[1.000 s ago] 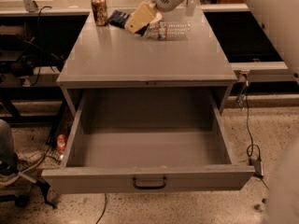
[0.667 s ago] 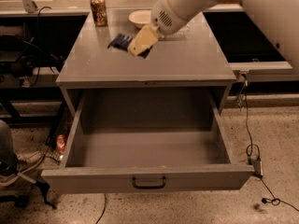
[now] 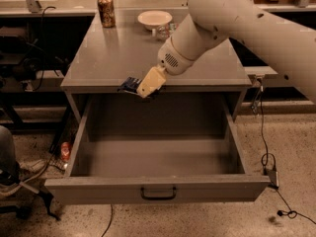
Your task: Place rxbar blueberry into top drawer
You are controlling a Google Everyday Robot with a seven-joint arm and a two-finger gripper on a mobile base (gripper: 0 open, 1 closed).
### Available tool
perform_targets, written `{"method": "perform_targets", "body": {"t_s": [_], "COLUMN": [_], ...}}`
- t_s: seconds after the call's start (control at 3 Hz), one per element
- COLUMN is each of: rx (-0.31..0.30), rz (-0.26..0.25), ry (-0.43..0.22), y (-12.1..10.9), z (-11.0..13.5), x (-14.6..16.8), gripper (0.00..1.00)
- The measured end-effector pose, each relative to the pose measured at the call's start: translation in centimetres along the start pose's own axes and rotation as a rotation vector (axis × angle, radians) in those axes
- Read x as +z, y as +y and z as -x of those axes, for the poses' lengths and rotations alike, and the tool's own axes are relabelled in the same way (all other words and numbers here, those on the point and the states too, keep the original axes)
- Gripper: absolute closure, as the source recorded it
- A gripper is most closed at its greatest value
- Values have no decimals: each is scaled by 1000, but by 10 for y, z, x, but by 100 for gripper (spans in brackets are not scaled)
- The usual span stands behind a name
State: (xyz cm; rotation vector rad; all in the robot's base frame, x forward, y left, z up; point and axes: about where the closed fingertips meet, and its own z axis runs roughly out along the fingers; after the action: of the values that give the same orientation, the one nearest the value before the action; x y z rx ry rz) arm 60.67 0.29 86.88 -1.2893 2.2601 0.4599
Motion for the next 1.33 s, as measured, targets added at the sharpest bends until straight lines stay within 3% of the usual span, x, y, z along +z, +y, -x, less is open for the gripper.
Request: {"method": "perform_targets", "body": {"t_s": [0.33,0.67,1.0,1.33], "rx": [0,60,192,271], "rz": [0,-1,-3,-13], "ry": [0,-1,-21,-30], "y": [0,-2,-7,-20], "z": [0,-21,-70,-101], "x": [0,11,35,61], "gripper": [100,100,100,100]}}
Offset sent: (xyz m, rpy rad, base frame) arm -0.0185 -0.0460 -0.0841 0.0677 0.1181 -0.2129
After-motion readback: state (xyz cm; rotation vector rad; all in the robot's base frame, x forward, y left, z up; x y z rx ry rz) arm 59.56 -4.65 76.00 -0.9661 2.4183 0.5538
